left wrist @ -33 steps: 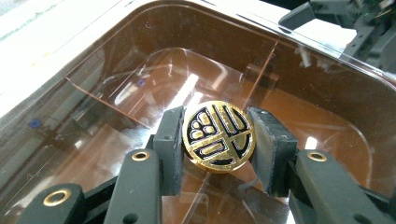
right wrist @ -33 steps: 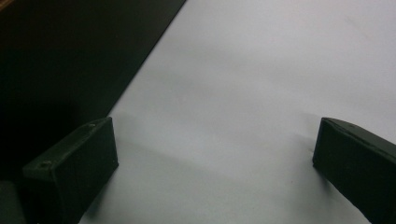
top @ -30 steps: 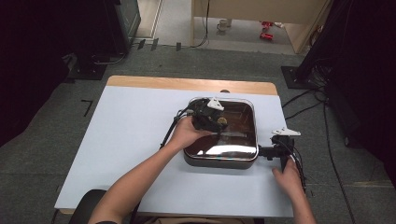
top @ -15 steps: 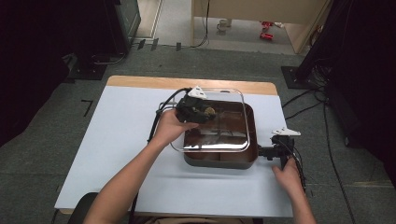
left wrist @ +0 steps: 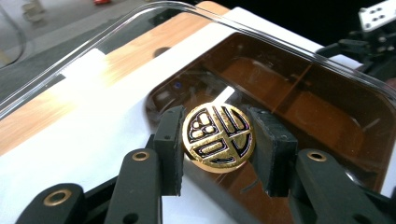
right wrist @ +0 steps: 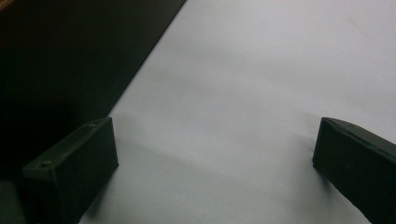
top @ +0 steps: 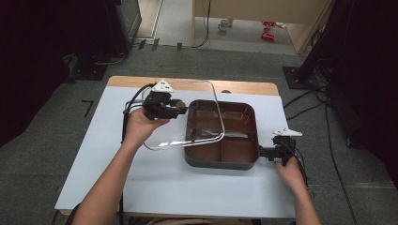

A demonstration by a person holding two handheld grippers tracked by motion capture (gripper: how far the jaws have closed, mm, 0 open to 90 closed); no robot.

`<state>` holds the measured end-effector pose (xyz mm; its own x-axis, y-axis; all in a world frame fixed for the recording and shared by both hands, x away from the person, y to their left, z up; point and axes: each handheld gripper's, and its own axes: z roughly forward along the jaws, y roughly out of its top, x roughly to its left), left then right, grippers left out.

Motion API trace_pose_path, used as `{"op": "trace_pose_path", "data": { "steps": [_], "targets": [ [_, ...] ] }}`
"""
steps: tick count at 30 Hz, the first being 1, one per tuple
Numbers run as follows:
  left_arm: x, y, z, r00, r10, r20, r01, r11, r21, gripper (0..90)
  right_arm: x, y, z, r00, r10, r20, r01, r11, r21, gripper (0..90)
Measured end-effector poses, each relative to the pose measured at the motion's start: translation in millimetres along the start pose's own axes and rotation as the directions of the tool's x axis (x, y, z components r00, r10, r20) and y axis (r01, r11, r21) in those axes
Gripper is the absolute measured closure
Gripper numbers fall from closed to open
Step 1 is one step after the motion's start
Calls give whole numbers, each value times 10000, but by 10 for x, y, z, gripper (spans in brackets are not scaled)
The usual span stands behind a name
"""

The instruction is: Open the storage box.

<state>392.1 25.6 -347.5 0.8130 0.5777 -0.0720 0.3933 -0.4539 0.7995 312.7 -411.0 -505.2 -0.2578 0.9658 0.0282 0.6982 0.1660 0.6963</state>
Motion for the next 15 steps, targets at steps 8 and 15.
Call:
{"op": "trace_pose_path", "data": {
  "steps": [8,15],
  "targets": [
    [230,-233,-305,9948,-777,-663,773,9970,-88,589,-1,0,0,10000,16,-7,-16,10000,-3,0],
    [375,-397,-483,9857,-1160,-1226,1157,9932,-93,589,1,1,-1,10000,19,-8,-19,10000,19,0]
  ]
}}
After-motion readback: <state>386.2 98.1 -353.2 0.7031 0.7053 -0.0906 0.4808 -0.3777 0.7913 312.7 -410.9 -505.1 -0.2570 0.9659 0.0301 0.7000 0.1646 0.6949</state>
